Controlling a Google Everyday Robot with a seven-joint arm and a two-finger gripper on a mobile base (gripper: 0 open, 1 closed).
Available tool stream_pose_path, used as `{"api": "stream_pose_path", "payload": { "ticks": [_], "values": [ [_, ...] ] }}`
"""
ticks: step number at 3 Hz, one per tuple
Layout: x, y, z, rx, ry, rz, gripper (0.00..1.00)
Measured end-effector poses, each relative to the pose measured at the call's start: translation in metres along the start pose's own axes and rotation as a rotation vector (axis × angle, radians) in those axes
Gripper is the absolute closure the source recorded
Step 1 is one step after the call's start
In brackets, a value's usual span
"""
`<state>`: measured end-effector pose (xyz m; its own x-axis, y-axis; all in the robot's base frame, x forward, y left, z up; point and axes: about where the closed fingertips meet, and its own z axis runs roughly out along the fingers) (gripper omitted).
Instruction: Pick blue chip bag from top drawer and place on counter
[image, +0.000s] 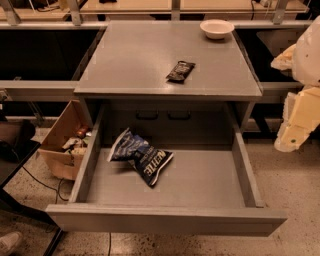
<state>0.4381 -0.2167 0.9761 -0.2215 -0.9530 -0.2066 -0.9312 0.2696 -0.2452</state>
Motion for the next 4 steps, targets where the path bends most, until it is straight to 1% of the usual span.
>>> {"api": "stream_pose_path", "payload": {
  "ticks": [1, 2, 3, 4],
  "values": [
    [-0.002, -0.001, 0.003, 0.0, -0.007, 0.003, 0.0],
    [-0.017, -0.015, 0.032, 0.001, -0.08, 0.028, 0.0],
    [-0.07, -0.025, 0.111, -0.058, -0.154, 0.046, 0.0],
    [-0.121, -0.023, 0.194, -0.106, -0.19, 0.095, 0.0]
  ]
}}
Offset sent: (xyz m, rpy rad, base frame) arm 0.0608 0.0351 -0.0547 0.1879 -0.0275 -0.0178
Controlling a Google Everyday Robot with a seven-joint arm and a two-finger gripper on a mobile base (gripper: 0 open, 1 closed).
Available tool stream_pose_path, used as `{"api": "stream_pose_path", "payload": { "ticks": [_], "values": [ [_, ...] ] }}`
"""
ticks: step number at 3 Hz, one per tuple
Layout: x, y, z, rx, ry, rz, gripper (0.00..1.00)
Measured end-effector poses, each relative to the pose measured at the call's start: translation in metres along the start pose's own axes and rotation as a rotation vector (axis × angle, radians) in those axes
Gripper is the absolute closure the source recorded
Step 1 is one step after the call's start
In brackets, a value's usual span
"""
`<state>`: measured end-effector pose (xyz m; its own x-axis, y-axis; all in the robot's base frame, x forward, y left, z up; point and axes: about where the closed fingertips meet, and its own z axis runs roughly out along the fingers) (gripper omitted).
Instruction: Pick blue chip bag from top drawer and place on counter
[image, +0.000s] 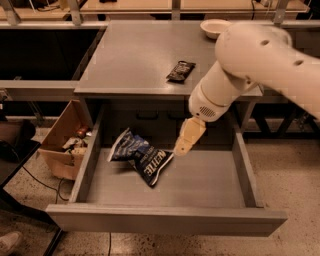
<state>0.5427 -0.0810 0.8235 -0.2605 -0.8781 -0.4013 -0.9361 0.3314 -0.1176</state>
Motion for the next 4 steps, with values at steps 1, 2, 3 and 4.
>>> {"api": "stream_pose_path", "payload": {
  "ticks": [1, 2, 3, 4],
  "values": [
    [-0.022, -0.006, 0.083, -0.008, -0.007, 0.044, 0.0],
    [-0.04, -0.006, 0.143, -0.036, -0.048, 0.056, 0.0],
    [-0.053, -0.003, 0.181, -0.062, -0.079, 0.037, 0.0],
    [-0.068, 0.005, 0.206, -0.104, -0.093, -0.015, 0.14]
  ]
}}
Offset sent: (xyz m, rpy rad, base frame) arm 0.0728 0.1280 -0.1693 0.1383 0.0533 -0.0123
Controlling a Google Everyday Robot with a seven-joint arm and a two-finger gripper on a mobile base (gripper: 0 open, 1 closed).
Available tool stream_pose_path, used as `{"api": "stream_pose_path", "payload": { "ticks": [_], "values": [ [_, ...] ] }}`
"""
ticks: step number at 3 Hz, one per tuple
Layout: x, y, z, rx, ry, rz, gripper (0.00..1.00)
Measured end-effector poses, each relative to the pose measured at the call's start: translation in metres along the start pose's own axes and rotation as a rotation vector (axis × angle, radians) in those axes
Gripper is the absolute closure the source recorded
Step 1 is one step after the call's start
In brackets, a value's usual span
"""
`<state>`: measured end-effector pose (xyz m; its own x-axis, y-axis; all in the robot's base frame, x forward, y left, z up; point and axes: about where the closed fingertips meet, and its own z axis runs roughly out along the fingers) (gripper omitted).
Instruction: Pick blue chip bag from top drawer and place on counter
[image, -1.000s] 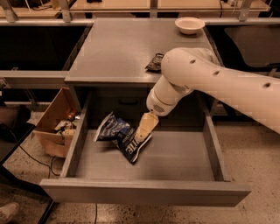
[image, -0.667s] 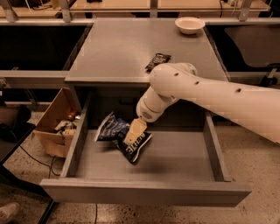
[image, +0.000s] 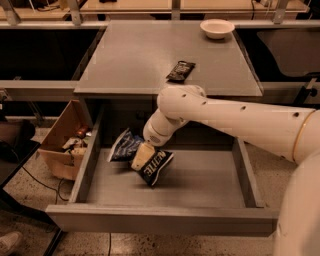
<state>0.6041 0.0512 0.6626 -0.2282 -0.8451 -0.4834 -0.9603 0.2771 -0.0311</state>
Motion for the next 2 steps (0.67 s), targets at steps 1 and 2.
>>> {"api": "stream_pose_path", "payload": {
  "ticks": [1, 2],
  "values": [
    [-0.0112, 0.0063, 0.0217, -0.053, 0.025, -0.083, 0.37],
    [-0.0123, 0.0075, 0.0237, -0.059, 0.028, -0.092, 0.6]
  ]
}}
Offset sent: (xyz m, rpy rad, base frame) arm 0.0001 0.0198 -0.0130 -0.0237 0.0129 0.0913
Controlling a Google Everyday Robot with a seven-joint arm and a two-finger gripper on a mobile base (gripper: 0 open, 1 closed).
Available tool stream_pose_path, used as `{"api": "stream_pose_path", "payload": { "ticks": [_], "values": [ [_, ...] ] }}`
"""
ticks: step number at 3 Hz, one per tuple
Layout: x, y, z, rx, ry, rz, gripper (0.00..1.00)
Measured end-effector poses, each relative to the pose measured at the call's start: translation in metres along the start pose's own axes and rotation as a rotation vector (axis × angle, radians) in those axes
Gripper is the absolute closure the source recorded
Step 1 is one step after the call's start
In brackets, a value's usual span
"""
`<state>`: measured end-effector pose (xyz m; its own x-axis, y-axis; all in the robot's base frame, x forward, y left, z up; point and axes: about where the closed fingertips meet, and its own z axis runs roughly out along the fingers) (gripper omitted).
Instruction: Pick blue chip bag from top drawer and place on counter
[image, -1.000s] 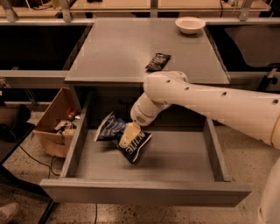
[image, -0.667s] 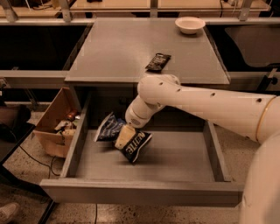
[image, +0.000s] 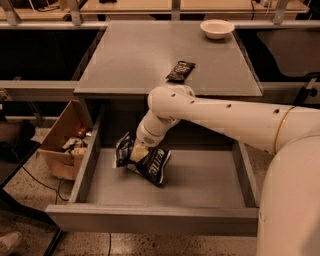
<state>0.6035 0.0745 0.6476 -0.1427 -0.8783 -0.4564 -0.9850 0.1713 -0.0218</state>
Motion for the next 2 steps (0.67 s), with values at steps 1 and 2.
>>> {"api": "stream_pose_path", "payload": {
  "ticks": [1, 2],
  "values": [
    [-0.003, 0.006, -0.009, 0.015, -0.042, 0.009, 0.84],
    [-0.01, 0.033, -0.029, 0.03, 0.065, -0.036, 1.0]
  ]
}}
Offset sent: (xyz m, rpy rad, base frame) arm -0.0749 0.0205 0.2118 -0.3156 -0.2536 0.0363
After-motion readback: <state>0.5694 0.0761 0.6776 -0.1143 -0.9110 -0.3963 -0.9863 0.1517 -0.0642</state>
